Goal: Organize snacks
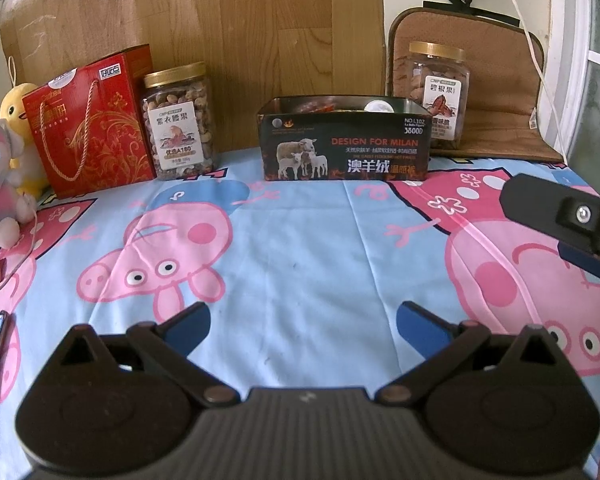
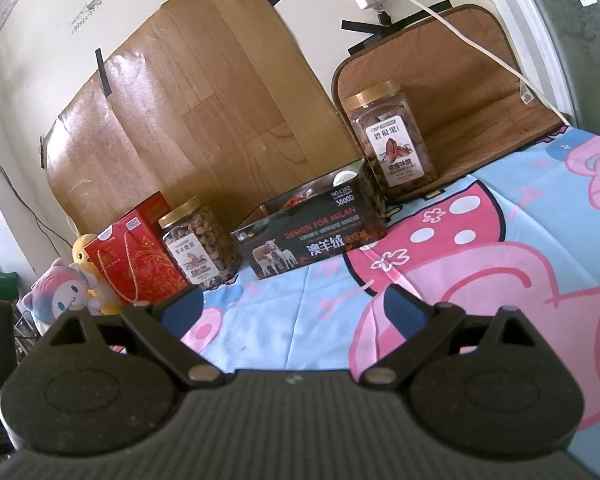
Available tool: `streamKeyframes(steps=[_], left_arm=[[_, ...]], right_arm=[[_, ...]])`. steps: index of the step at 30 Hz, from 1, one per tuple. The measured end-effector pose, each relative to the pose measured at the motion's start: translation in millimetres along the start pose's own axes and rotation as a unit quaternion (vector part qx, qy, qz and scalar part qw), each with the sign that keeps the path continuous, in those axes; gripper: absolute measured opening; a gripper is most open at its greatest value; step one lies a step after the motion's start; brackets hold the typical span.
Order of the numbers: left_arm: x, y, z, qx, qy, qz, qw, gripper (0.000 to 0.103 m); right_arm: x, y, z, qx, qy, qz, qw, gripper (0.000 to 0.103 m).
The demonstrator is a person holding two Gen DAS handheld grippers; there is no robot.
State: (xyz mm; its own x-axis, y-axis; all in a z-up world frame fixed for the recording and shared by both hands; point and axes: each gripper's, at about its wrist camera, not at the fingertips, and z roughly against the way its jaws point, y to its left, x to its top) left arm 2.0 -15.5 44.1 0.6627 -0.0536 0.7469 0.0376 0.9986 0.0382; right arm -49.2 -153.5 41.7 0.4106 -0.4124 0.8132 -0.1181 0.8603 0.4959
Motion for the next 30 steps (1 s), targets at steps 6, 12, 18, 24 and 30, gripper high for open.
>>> streamKeyframes(steps=[6,12,18,24,30], left_arm=[[-0.1,-0.9,-0.2,-0.001,0.002,-0.001,1.0,0.103],[0.3,-0.3,0.1,0.0,0.002,-0.001,1.0,0.103],[0.7,-0.4,-0.5,0.001,0.003,-0.004,1.0,0.103],[0.5,-0.4,-0.7,0.0,0.003,-0.005,1.0,0.103],[0.1,-0.9,-0.7,-0.002,0.005,-0.006,1.0,0.103]], right_arm=[[0.6,1.2,0.6,0.002,-0.001,0.002,1.0,0.099],[0.7,1.7,1.0,0.002,-0.002,0.001,1.0,0.099],[1.6,1.8,2.4,0.005,-0.004,0.002,1.0,0.099],[2.9,-0.8,3.0,0.007,-0.007,0.0,1.0,0.099],[2.7,-1.8,3.9,0.008,-0.009,-0.001,1.0,0.099]])
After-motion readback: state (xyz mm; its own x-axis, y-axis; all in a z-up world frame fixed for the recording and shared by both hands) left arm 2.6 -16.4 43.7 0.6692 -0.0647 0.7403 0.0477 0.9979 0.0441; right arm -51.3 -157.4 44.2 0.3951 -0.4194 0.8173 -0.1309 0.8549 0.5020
